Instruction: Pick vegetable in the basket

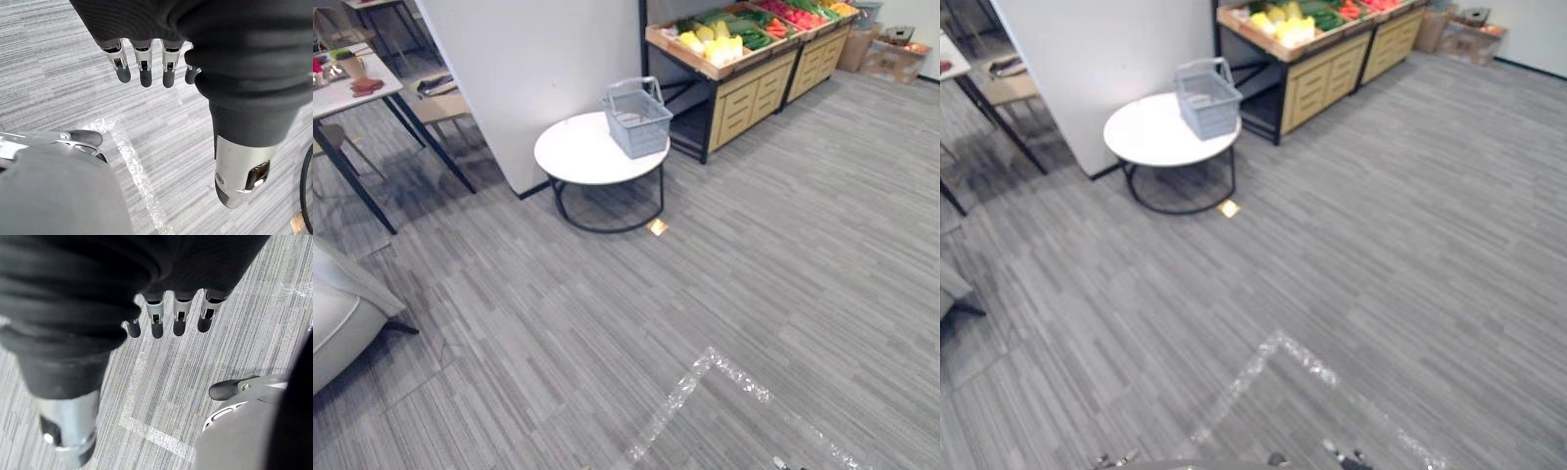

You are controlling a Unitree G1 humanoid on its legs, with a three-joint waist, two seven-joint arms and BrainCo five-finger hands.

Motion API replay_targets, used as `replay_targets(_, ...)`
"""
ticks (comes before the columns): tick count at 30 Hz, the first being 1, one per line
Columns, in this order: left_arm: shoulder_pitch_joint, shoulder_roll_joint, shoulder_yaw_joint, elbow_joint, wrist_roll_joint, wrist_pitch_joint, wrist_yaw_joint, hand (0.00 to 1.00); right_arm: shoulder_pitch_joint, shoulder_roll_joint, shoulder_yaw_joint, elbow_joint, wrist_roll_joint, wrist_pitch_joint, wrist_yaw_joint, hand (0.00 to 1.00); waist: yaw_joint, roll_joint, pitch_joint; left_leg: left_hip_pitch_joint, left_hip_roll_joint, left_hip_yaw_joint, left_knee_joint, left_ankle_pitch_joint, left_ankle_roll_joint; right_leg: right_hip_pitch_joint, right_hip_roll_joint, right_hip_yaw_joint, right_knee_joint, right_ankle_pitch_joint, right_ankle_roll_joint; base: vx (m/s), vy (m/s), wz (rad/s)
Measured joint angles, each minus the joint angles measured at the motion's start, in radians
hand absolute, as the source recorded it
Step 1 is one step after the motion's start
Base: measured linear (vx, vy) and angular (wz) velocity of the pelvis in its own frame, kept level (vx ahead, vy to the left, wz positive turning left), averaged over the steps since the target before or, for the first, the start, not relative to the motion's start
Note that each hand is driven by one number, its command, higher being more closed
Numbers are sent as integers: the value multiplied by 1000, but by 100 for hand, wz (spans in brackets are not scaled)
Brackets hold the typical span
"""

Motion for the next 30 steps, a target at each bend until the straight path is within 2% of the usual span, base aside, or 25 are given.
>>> replay_targets(7, -11, 1, 19, -18, -4, -11, 6, 0, -29, 9, 1, -2, 6, -9, -3, 0, 0, -9, 12, -15, 1, 29, 7, -5, -7, -18, 1, 20, 1, 0, 0, 7, -36, -9)
replay_targets(9, -14, 1, 25, -18, -35, -11, 6, 0, -28, 9, 1, -3, 10, -10, -2, 0, 0, -11, 19, -15, 1, 34, 13, -8, -12, -17, 0, 24, 1, 0, 0, 12, -36, -6)
replay_targets(12, -17, 0, 40, -18, -39, -11, 2, 0, -30, 9, 0, -4, 36, -10, 5, 0, 3, -11, 26, -18, 7, 55, 44, -19, -30, -17, -1, 28, 10, 0, -1, 5, -41, -14)
replay_targets(14, -20, -1, 48, -18, -39, -10, 1, 0, -30, 9, 0, -4, 44, -10, 8, 0, 0, -9, 31, -19, 10, 58, 59, -22, -34, -20, -1, 27, 30, -11, -17, -7, -51, -4)
replay_targets(16, -30, -1, 55, -19, -39, -10, 1, 0, -31, 13, 0, -4, 47, -10, 8, 0, 1, -16, 36, -42, 17, 67, 106, -29, -44, -43, -5, 27, 71, -36, -52, -18, -57, -2)
replay_targets(17, -37, 2, 62, -23, -40, -10, 1, 0, -37, 18, 1, -4, 47, -10, 8, 0, 1, -28, 43, -71, 24, 78, 166, -34, -50, -57, -12, 27, 97, -54, -57, -31, -101, 5)
replay_targets(18, -39, 10, 63, -47, -40, -10, 2, 0, -41, 21, 20, -3, 46, -10, 9, 0, 1, -45, 53, -146, 46, 81, 321, -39, -54, -68, -28, 24, 124, -71, -68, -9, -160, 10)
replay_targets(19, -44, 17, 63, -55, -40, -10, 2, 0, -41, 18, 31, -4, 47, -10, 8, 0, 1, -51, 59, -181, 62, 79, 400, -41, -53, -67, -30, 20, 132, -79, -72, -11, -189, 18)
replay_targets(20, -48, 13, 60, -78, -46, -11, 2, 0, -43, 4, 53, -7, 47, -11, 8, 0, 2, -38, 76, -264, 116, 74, 603, -34, -43, -62, -27, 11, 160, -100, -84, 16, -146, 13)
replay_targets(22, -55, -1, 57, -85, -80, -15, 0, 0, -46, -20, 84, -13, 47, -17, 8, 0, 2, -23, 99, -329, 165, 72, 761, 1, -16, -41, -22, 1, 189, -121, -91, 43, -66, 14)
replay_targets(23, -57, -4, 55, -85, -89, -17, -1, 0, -48, -25, 98, -14, 48, -19, 8, 0, 4, -17, 101, -343, 167, 67, 797, -1, -13, -31, -29, -2, 194, -133, -95, 63, -15, 16)
replay_targets(25, -66, -4, 41, -85, -117, -18, -7, 0, -62, -45, 119, -23, 48, -20, 9, 0, 3, -16, 103, -392, 133, 17, 801, -46, -16, -29, -51, -4, 201, -159, -102, 59, 33, 21)
replay_targets(27, -71, -4, 28, -87, -118, -28, -14, 0, -87, -47, 129, -35, 51, -21, 10, 0, 8, -18, 104, -441, 106, -11, 717, -59, -16, -28, -72, -4, 197, -165, -96, 83, 69, 13)
replay_targets(28, -73, -4, 25, -87, -117, -34, -19, 0, -103, -55, 149, -45, 71, -28, 10, 0, 11, -16, 104, -465, 92, -18, 599, -50, -12, -27, -87, -6, 195, -171, -87, 136, 103, 0)
replay_targets(30, -72, -6, 18, -84, -115, -38, -20, 0, -118, -62, 178, -54, 77, -41, 7, 0, 22, -3, 108, -469, 86, -43, 349, 25, -23, -5, -90, -9, 178, -181, -64, 230, 175, -5)
